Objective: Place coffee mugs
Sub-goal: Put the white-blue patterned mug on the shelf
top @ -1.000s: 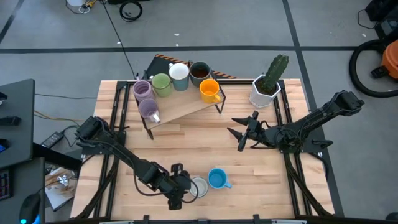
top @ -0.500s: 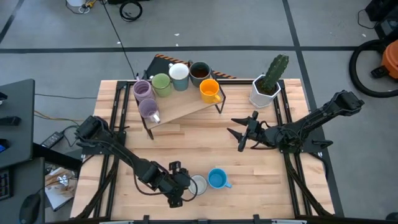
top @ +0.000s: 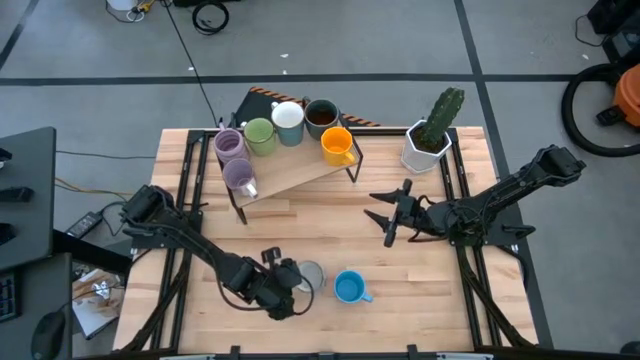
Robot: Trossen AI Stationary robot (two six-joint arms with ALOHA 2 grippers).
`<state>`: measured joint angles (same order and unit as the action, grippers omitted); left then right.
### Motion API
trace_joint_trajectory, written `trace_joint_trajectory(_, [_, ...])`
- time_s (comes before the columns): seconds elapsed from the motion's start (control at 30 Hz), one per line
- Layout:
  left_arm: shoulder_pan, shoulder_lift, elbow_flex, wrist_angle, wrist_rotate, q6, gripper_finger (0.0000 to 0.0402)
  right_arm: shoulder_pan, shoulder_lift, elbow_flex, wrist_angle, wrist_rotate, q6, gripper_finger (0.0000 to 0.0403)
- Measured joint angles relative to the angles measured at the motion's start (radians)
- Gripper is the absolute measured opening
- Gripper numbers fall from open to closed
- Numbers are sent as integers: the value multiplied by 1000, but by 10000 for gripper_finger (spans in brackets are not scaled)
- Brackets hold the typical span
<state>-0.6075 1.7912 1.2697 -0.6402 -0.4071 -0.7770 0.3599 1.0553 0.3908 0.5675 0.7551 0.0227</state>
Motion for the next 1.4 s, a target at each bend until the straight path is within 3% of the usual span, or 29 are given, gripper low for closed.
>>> trace_joint_trajectory(0.3, [7, -12, 0, -119, -99, -128, 79, 0, 9, 0, 2, -90, 29, 233])
trace_joint_trajectory(0.53, [61, -13, 0, -156, -112, -125, 79, 6, 35, 0, -9, -146, 41, 233])
trace_joint_trajectory(0.83, [85, -36, 0, -227, -137, -108, 79, 19, 40, 0, -17, -141, -9, 233])
trace_joint_trajectory(1.07, [102, -90, 0, -176, -191, -110, 79, 5, 46, 0, -14, -129, 33, 233])
trace_joint_trajectory(1.4, [142, -92, 0, -155, -168, -121, 79, 2, 58, 0, -31, -120, -22, 233])
